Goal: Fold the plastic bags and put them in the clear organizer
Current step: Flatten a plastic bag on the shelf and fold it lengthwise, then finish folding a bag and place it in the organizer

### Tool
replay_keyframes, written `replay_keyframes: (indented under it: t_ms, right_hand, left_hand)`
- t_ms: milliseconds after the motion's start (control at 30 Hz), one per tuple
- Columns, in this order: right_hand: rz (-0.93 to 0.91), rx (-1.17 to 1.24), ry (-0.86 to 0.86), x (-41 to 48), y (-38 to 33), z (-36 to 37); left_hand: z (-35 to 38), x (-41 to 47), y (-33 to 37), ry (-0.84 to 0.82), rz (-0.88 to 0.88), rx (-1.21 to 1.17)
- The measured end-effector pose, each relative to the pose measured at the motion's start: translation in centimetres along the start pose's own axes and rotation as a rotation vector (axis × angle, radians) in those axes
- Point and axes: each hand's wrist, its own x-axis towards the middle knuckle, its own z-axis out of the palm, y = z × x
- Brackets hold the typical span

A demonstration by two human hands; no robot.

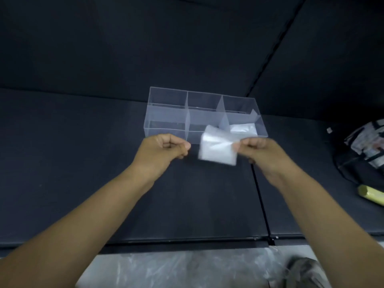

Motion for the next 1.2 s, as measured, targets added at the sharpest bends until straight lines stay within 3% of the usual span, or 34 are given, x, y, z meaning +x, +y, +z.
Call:
replay_keyframes:
  t_ms: [100, 167, 267, 367, 533, 633, 867, 967, 1100, 1200]
  right_hand:
    - [0.01, -0.136, 0.239, 4.7, 0.0, -4.0]
    - [0.017, -0.294, 0.309, 7.5, 0.4, -5.4]
    - [0.004, -0.559, 0.366, 10.2, 0.7, -5.5]
    - [-0.025, -0.827, 0.422, 11.6, 0.5, -4.9]
    - [-0.043, -1.147, 0.4, 11.9, 0.9, -4.3]
    - [-0.038, -1.106, 0.359, 11.8, 0.8, -4.6]
    - [-0.233, -0.539, 0.491, 4.0, 0.9, -3.4]
    - [-0.303, -0.292, 0.405, -4.0, 3.1, 0.8]
    - [-0.138, -0.25, 0.082, -15.4, 9.2, 9.4]
    - [0.063, -0.441, 0.039, -20.1, 13.8, 14.4]
  left_hand:
    - [0.0, 2.2, 0.2, 0.15, 0.296, 0.458]
    - [0.2, 3.3, -0.5, 0.124, 0.485, 0.847]
    - [0.8, 3.9, -2.4, -0.032, 0.468, 1.197]
    - [0.9, 4.0, -4.1, -0.056, 0.462, 1.356]
    - [0.7, 3.8, -4.2, -0.069, 0.457, 1.413]
    - [0.8, 2.4, -4.2, -0.062, 0.479, 1.379]
    - [-1.0, -6.1, -8.3, -0.109, 0.348, 1.264]
    - [-2.7, -9.6, -10.3, -0.102, 0.265, 1.305]
    - [-4.6, -12.2, -11.8, -0.119, 0.284, 1.383]
    - [-5.0, -12.4, -12.0, -0.113, 0.298, 1.39]
